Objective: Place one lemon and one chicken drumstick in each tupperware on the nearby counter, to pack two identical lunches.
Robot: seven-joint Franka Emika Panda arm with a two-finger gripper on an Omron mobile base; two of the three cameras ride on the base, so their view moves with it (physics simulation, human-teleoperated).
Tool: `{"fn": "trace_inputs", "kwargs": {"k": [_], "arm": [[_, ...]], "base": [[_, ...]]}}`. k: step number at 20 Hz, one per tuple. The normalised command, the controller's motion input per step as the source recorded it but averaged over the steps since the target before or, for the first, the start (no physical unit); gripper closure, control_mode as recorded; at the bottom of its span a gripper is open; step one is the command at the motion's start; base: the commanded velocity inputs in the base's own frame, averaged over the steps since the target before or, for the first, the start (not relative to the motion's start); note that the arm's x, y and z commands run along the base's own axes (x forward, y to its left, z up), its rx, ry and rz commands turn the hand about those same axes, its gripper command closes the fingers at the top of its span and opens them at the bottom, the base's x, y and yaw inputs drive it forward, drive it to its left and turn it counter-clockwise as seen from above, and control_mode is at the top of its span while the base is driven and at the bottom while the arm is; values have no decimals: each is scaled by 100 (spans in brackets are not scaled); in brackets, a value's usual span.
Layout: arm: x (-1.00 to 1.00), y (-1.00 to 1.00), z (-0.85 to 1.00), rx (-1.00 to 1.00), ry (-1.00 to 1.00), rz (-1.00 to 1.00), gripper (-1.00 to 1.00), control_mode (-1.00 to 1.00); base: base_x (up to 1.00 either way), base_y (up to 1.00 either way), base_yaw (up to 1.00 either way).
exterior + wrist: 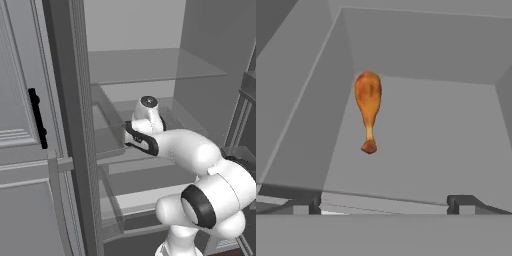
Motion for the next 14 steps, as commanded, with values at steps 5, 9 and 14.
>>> {"fn": "trace_inputs", "kwargs": {"k": [5,9,14], "arm": [[56,31,-21,0,0,0,-100,-100],[49,13,-31,-2,0,0,-100,-100],[50,15,-36,-5,2,0,-100,-100]], "base": [[0,0,0],[0,0,0],[0,0,0]]}}
